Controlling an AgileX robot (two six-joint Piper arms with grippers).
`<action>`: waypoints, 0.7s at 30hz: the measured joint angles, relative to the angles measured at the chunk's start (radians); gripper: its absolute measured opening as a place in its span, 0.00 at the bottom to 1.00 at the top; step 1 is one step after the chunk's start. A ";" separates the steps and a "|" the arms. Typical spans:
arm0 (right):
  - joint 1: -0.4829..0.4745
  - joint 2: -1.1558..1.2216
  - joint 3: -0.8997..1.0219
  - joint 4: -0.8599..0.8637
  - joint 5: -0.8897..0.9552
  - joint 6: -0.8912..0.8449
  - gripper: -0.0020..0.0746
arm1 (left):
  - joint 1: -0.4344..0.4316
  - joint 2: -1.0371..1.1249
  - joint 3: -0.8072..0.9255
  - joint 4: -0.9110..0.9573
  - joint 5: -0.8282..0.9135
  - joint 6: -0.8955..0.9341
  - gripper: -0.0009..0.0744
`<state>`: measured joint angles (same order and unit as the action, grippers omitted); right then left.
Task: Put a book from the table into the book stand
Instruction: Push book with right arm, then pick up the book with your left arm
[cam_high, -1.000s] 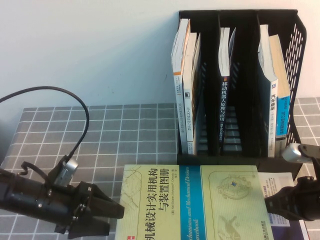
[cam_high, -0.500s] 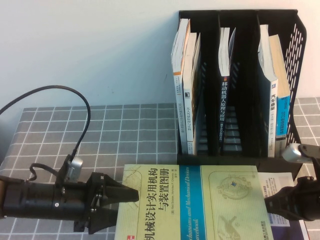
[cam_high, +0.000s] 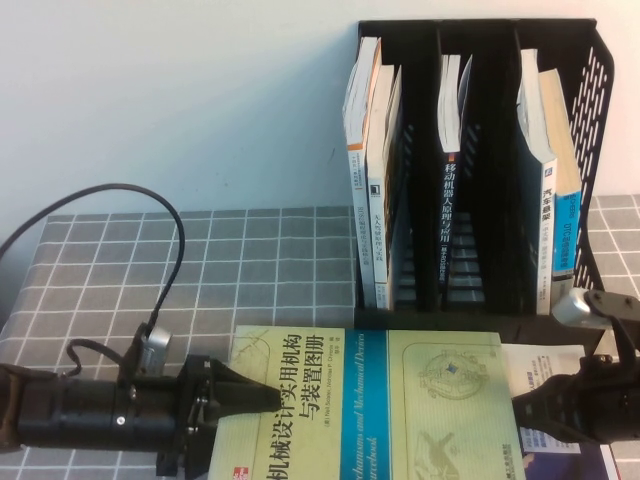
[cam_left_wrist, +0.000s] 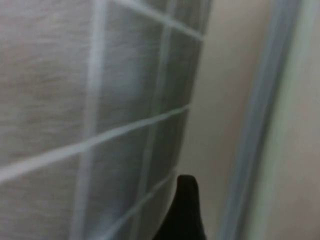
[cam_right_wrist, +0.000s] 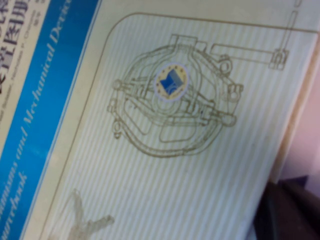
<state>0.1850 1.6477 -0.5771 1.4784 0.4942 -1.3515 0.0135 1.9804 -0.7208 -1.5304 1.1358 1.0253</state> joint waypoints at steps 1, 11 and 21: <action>0.001 0.001 0.000 0.002 0.003 -0.005 0.02 | 0.000 0.012 0.000 -0.001 0.000 0.004 0.76; 0.005 0.001 0.000 0.004 0.003 -0.027 0.02 | 0.012 0.055 0.000 -0.018 0.019 0.052 0.72; 0.007 0.001 0.000 -0.014 -0.004 -0.029 0.02 | 0.140 0.043 -0.002 -0.015 0.044 0.055 0.32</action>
<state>0.1919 1.6484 -0.5771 1.4641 0.4907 -1.3808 0.1531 2.0237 -0.7225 -1.5458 1.1802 1.0799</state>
